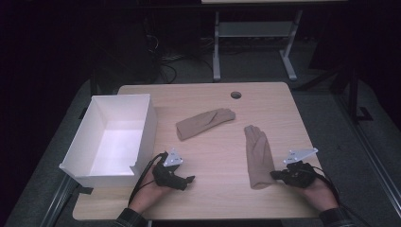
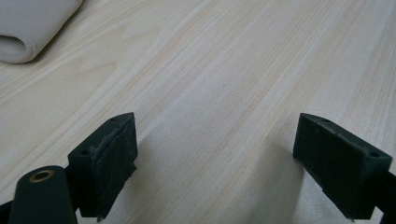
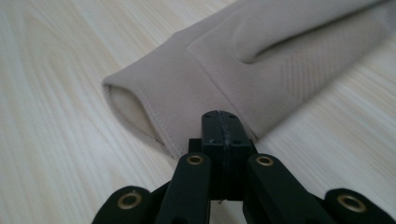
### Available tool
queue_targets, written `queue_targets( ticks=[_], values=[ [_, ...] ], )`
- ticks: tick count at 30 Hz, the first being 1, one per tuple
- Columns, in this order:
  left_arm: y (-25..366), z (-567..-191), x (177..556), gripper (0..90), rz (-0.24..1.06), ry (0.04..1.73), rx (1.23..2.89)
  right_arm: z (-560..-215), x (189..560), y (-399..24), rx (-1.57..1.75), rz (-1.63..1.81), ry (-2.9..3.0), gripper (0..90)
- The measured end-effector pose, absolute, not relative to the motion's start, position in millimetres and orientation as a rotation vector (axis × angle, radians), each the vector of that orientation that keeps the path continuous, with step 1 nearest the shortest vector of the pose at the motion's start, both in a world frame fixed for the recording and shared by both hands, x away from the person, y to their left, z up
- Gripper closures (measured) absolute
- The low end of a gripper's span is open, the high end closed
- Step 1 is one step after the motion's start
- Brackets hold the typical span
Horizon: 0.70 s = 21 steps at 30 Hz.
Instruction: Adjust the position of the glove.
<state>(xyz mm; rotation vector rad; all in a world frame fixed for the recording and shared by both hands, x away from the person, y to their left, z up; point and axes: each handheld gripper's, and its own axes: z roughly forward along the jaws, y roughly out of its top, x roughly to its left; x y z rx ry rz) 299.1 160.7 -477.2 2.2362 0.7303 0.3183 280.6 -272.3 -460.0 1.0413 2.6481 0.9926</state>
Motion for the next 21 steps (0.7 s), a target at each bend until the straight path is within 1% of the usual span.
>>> queue_targets(
  ticks=[4,9,21],
  values=[
    [160.5,-477.3,298.7,13.1,0.312,0.739,2.233,-457.0,281.7,-281.1,1.07,1.048,2.615,89.6],
    [160.4,-477.3,298.6,13.2,0.312,0.739,2.233,-450.1,289.3,-277.6,1.052,1.104,2.575,89.6],
    [160.4,-476.8,298.7,13.1,0.31,0.741,2.239,-447.9,328.3,-255.5,1.018,1.136,2.539,89.6]
  ],
)
